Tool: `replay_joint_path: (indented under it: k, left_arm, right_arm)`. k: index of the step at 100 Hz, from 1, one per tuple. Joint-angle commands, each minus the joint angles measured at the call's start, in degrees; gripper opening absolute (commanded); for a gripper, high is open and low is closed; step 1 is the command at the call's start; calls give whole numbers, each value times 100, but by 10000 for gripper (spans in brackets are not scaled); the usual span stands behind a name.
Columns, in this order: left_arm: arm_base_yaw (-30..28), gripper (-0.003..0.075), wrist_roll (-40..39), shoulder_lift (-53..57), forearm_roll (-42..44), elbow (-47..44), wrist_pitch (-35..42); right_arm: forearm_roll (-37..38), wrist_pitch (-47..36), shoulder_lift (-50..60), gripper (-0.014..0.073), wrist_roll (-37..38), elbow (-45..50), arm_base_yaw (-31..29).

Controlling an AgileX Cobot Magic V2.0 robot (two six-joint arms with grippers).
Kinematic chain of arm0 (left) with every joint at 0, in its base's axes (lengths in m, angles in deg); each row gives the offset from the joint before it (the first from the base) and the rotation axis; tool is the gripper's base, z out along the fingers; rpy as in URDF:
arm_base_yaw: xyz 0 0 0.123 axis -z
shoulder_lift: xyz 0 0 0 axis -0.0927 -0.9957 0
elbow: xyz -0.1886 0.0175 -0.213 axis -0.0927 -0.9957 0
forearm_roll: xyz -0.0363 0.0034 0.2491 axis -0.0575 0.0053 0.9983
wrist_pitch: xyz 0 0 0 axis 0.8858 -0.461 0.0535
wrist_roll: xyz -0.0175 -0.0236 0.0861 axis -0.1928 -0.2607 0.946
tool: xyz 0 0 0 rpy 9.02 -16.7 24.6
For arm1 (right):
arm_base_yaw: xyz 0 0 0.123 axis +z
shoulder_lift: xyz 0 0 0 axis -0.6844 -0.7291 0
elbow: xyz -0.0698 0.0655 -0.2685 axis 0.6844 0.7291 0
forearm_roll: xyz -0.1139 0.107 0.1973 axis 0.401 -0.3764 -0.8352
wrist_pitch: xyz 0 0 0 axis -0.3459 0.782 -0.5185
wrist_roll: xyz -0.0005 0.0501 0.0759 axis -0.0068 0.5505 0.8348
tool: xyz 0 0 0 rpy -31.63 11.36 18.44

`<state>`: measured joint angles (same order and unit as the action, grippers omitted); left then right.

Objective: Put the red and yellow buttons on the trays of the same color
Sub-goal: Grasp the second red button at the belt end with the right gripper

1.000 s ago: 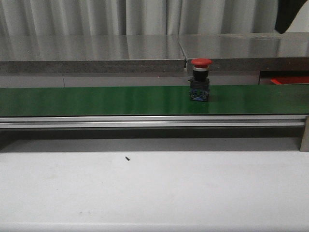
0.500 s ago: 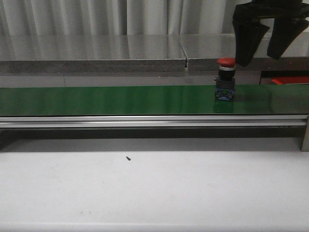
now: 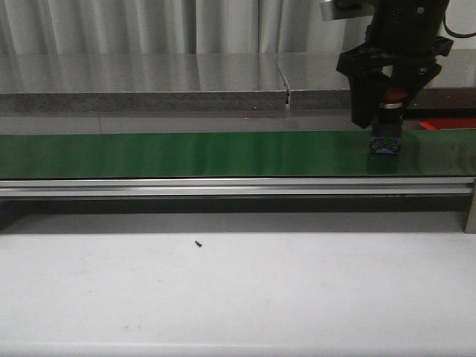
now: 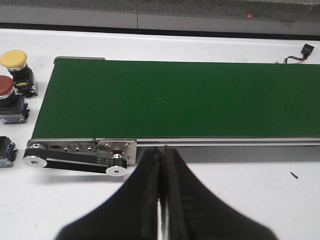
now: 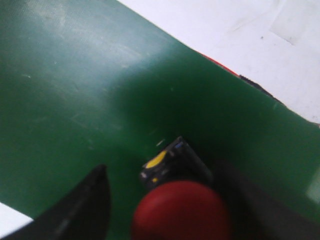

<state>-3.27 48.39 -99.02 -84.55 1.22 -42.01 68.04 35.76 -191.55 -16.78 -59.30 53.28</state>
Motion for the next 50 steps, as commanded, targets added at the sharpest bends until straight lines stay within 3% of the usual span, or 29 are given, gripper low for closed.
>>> replay_joint_path:
  k: [1, 9, 28, 50]
  left_arm:
    - [53, -19, -44, 24, -103, 150, 419]
    - [53, -19, -44, 24, -103, 150, 419]
    - [53, -19, -44, 24, -103, 150, 419]
    - [53, -19, -44, 24, -103, 150, 408]
  right_arm:
    - [123, -59, 333, 171, 126, -138, -99]
    - [123, 47, 366, 86, 146, -138, -180]
    - [118, 58, 708, 92, 153, -229, -611]
    - [-118, 339, 744, 92, 121, -1177, -1939]
